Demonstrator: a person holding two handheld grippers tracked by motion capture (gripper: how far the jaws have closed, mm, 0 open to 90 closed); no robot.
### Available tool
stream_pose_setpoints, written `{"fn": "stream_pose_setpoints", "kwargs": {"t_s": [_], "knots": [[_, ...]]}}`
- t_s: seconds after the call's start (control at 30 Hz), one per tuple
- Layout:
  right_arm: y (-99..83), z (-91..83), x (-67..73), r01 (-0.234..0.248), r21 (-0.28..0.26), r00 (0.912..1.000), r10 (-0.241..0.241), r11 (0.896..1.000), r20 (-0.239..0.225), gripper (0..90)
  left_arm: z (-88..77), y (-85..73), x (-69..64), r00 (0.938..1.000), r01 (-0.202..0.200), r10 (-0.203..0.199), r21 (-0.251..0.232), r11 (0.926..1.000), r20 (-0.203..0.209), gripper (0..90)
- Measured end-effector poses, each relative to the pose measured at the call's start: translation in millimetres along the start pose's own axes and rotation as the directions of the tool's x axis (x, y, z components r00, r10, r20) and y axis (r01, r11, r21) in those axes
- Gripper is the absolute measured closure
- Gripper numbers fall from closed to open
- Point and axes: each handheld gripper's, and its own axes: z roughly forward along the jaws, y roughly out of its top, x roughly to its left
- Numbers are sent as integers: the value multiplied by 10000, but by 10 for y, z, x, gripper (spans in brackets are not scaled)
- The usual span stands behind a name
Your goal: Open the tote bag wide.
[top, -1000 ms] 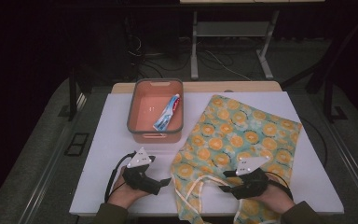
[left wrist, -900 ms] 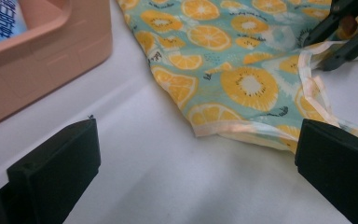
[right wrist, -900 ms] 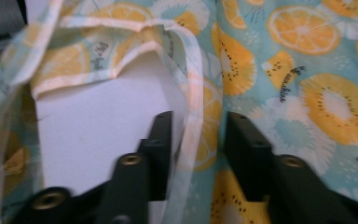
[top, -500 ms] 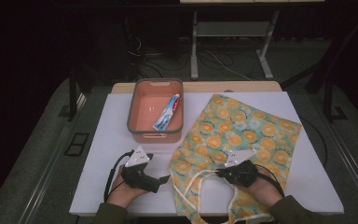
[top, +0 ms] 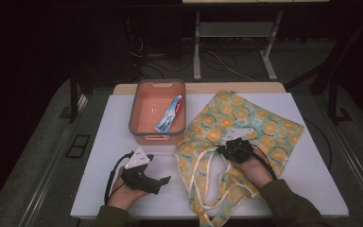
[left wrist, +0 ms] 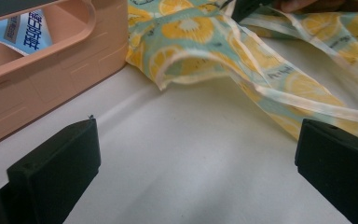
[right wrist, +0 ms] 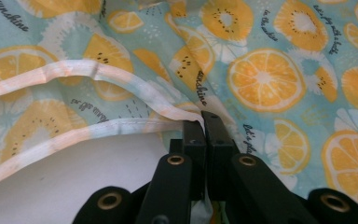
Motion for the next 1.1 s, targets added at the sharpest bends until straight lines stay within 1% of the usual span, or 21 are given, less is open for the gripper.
{"fn": "stream_pose_setpoints", "kwargs": {"t_s": [0.03, 0.13, 0.2, 0.27, 0.33, 0.37, 0.4, 0.43, 0.47, 0.53, 0.6, 0.7, 0.73, 0.77, 0.8, 0.83, 0.87, 0.9, 0.93, 1.03, 1.1], "knots": [[-2, 0, -14, -104, -8, 9999, 103, 9999, -122, 869, 0, -1, 2, 10000, 21, -21, -10, 10000, 2, 0], [5, -84, -9, -181, -140, 9981, 172, 9997, -583, 692, 2, 2, 6, 10000, 1, -1, -3, 10000, 22, 0], [34, -187, 13, -231, -316, 9955, 201, 9992, -925, 564, 2, 4, 4, 10000, -7, 7, -25, 10000, 32, 0], [63, -317, 70, -120, -474, 9929, 63, 9988, -1189, 463, 2, 5, -1, 10000, -5, 5, -35, 10000, 45, 0], [75, -459, 140, 34, -708, 9882, -142, 9975, -1522, 411, 8, 5, -2, 10000, -14, 14, -10, 10000, 65, 0], [73, -539, 192, 140, -827, 9843, -283, 9965, -1742, 396, 11, 5, -3, 10000, -24, 24, 6, 10000, 69, 0], [69, -580, 227, 231, -874, 9822, -389, 9959, -1839, 389, 15, 6, -5, 10000, -21, 21, 8, 10000, 73, 0], [43, -667, 319, 406, -940, 9753, -599, 9947, -2126, 375, 21, 5, -6, 9999, -18, 18, 3, 10000, 103, 0], [43, -667, 319, 406, -940, 9753, -599, 9947, -2126, 375, 24, 6, -4, 9999, -41, 41, 15, 10000, 115, 0], [-5, -728, 421, 579, -920, 9642, -795, 9941, -2529, 375, 29, 7, -5, 9999, -36, 36, 52, 10000, 134, 0], [-50, -762, 507, 684, -907, 9566, -911, 9935, -2767, 373, 32, 5, -4, 9999, -41, 40, 79, 10000, 137, 0], [-117, -800, 662, 953, -879, 9401, -1187, 9916, -3197, 372, 31, 6, -6, 9999, -39, 38, 52, 10000, 135, 0], [-152, -807, 772, 1197, -825, 9275, -1411, 9894, -3461, 373, 31, 6, -6, 9999, -32, 31, 46, 10000, 137, 0], [-152, -807, 772, 1197, -825, 9275, -1411, 9894, -3461, 373, 30, 5, -6, 9999, -32, 31, 52, 10000, 131, 0], [-184, -798, 874, 1437, -766, 9150, -1620, 9867, -3695, 374, 30, 5, -5, 9999, -40, 39, 58, 10000, 129, 0], [-184, -798, 874, 1437, -766, 9150, -1620, 9867, -3695, 374, 30, 5, -5, 9999, -45, 44, 61, 10000, 136, 0], [-214, -782, 964, 1642, -739, 9009, -1800, 9837, -3949, 379, 30, 4, -4, 9999, -52, 51, 65, 10000, 135, 0], [-214, -782, 964, 1642, -739, 9009, -1800, 9837, -3949, 379, 30, 4, -4, 9999, -51, 51, 68, 10000, 132, 0], [-229, -772, 1009, 1719, -673, 8947, -1844, 9828, -4069, 380, 31, 4, -3, 9999, -55, 54, 83, 10000, 126, 0], [-271, -728, 1130, 2035, -539, 8689, -2057, 9776, -4503, 387, 37, 3, -2, 9999, -50, 49, 77, 10000, 140, 0], [-295, -687, 1207, 2255, -425, 8564, -2189, 9733, -4675, 401, 40, 4, -4, 9999, -63, 61, 85, 9999, 154, 0]]}}
